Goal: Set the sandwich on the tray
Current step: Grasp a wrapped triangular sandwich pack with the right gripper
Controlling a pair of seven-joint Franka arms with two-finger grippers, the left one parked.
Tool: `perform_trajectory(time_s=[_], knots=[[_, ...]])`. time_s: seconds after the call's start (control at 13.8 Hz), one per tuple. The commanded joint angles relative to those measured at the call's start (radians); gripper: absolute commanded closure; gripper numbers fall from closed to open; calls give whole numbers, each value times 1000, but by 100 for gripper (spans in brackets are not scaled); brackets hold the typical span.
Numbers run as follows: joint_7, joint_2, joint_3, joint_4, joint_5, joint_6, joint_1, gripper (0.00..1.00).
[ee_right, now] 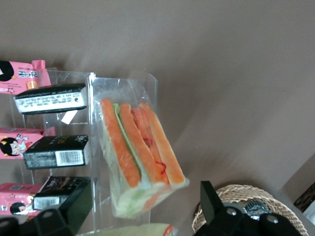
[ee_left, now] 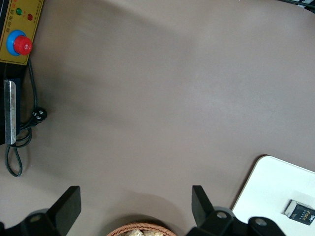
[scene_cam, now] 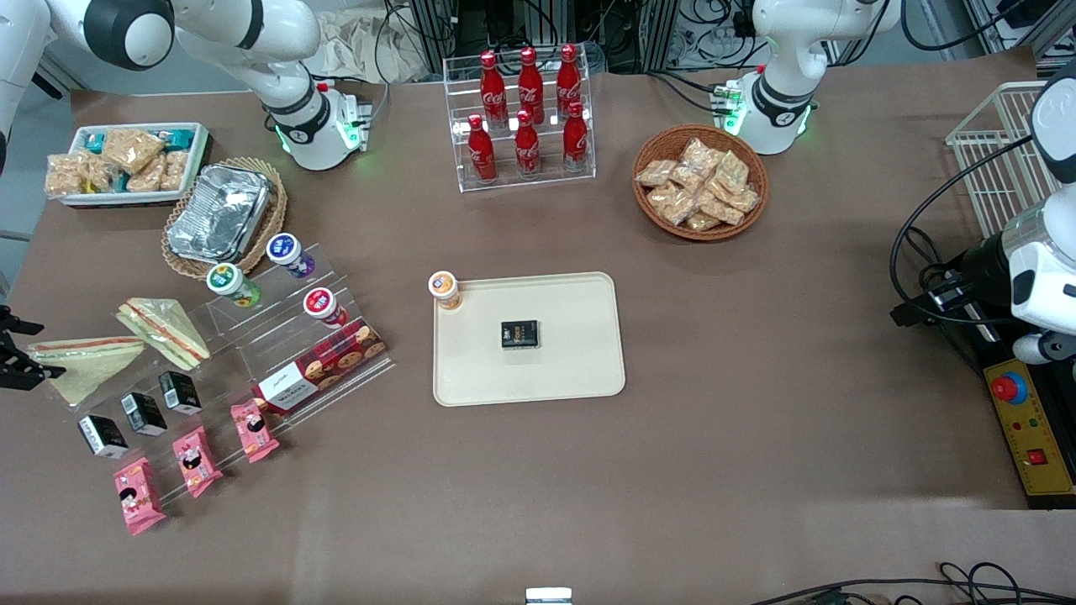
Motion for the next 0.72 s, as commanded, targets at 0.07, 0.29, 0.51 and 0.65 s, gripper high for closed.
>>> perform_trajectory(time_s=[0.07, 0.29, 0.51, 0.65], knots=[[-28, 14, 6, 1, 42, 28, -19, 2], [-28, 17, 9, 1, 43, 38, -19, 4], [-69, 18, 10, 1, 51, 37, -21, 28], [-114, 17, 9, 1, 89, 34, -26, 40]])
